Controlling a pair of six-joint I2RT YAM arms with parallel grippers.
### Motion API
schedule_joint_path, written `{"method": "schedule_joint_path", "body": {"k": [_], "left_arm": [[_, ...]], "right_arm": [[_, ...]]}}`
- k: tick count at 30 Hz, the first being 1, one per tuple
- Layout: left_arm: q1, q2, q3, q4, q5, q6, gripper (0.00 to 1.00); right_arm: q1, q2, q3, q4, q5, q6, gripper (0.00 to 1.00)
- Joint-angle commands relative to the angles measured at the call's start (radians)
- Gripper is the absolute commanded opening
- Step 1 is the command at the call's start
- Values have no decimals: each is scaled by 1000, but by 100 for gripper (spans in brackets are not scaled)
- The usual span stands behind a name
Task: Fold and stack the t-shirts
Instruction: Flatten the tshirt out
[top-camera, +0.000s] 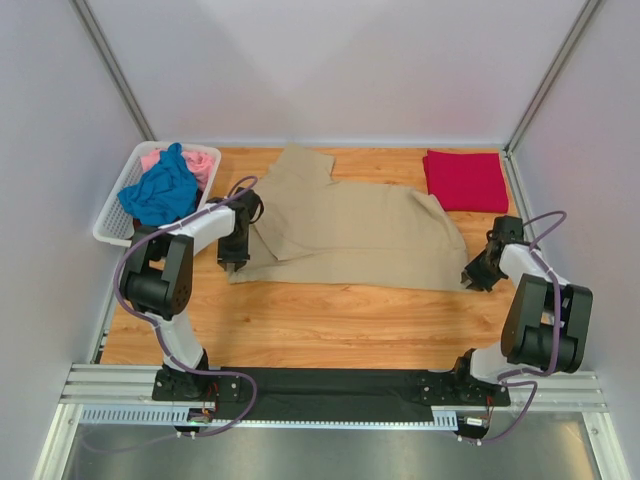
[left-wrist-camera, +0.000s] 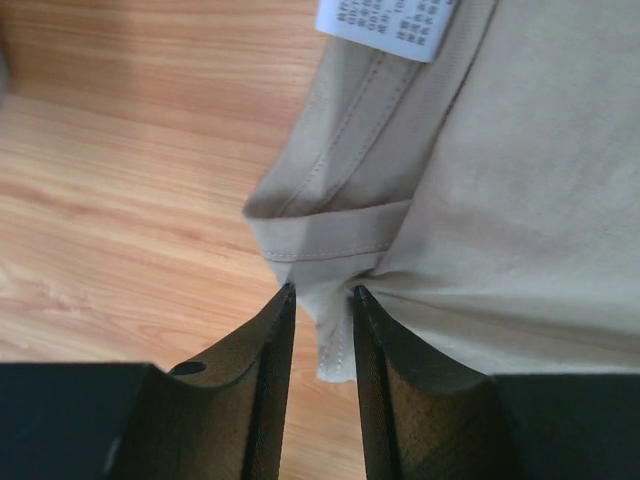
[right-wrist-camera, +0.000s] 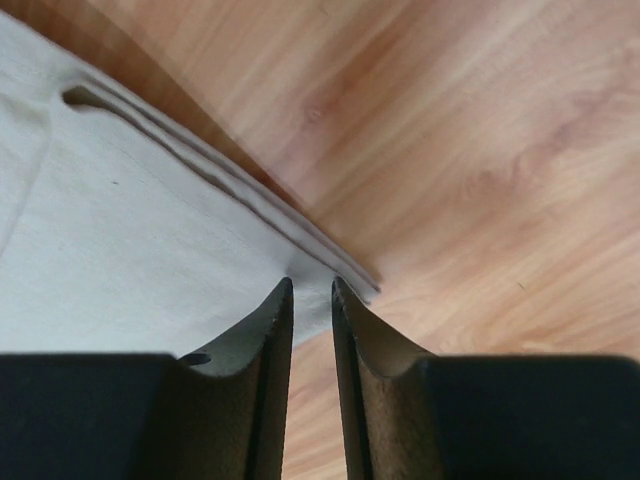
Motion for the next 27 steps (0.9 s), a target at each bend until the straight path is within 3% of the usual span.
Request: {"method": "schedule_joint_path", "body": {"k": [1,7,12,17,21,27], "left_arm": [[-4,6,47,-57,-79,-10,36],[-61,-72,125,-155,-138,-1,38],[-70,-102,142,-51,133,26,39],[-70,-45,163,26,388,2,40],[-70,-53,128,114,422,-42,48],[-70,5,139,138,433,-64,49]], "right_arm": [[-2,-68,-32,-42,92,-42,24],[-2,-136,-10,-77,34,-36,25],[52,-170,48,-28,-124,-5,27],[211,-159,128,-59,-83,4,27],[239,-171,113,-45,-89,21,27],[239,-173,119,-36,-95,10,27]]}}
